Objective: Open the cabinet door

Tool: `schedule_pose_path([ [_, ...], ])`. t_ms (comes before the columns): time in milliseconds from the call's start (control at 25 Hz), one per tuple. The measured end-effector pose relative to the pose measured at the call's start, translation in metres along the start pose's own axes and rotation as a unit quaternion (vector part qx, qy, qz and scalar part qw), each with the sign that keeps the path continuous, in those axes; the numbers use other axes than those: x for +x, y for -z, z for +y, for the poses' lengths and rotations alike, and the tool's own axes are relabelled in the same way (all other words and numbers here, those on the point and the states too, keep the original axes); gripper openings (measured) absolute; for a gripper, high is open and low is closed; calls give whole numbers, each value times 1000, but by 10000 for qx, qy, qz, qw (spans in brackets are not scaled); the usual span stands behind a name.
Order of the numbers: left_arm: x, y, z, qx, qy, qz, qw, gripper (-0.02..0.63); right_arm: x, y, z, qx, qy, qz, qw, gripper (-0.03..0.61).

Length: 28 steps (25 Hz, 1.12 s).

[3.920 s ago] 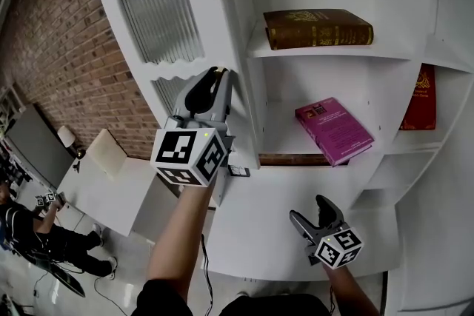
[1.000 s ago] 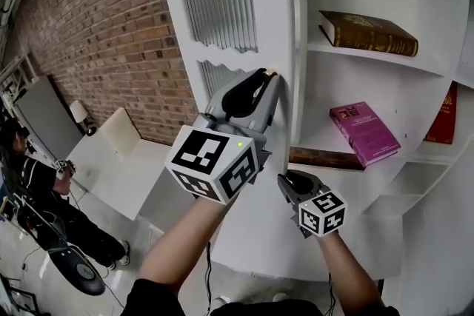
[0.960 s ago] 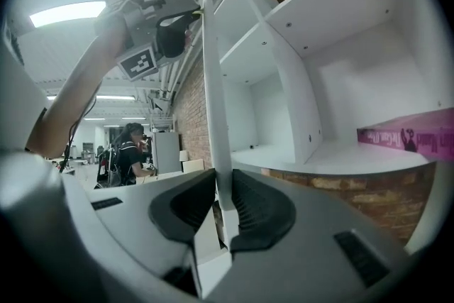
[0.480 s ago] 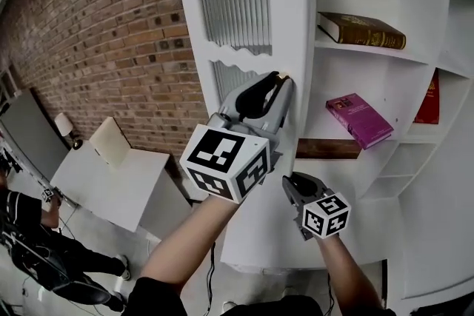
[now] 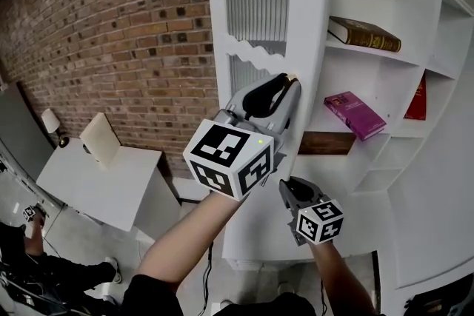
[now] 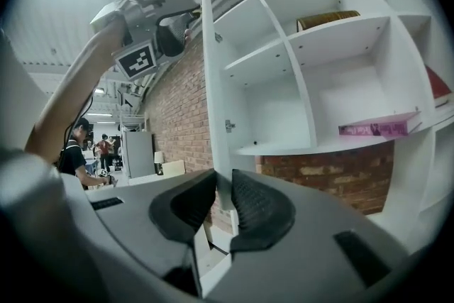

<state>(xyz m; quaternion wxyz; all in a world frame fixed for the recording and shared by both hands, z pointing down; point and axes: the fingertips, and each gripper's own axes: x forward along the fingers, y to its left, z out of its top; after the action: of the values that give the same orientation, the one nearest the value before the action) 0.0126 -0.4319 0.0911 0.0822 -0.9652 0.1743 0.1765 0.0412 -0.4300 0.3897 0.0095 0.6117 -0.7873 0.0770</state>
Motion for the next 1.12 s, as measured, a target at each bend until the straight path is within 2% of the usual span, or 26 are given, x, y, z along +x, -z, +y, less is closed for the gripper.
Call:
schedule_pose_path([
  [200,-25,-9,3,-212,229,-114,9994,81,-2,3,27,-62,122,32,9999,69],
  [520,-64,-23,21,-312,318,-168,9989,84,7,7,73,-33,204,-33,9998,69],
  [880,-100,-38,42,-348,298,-221,9987,91,20,8,117,-20,132,-38,9999,75],
  [1120,-128,-46,65,-392,143,-315,9986,92,38,9,150,-90,26,-37,9999,84],
])
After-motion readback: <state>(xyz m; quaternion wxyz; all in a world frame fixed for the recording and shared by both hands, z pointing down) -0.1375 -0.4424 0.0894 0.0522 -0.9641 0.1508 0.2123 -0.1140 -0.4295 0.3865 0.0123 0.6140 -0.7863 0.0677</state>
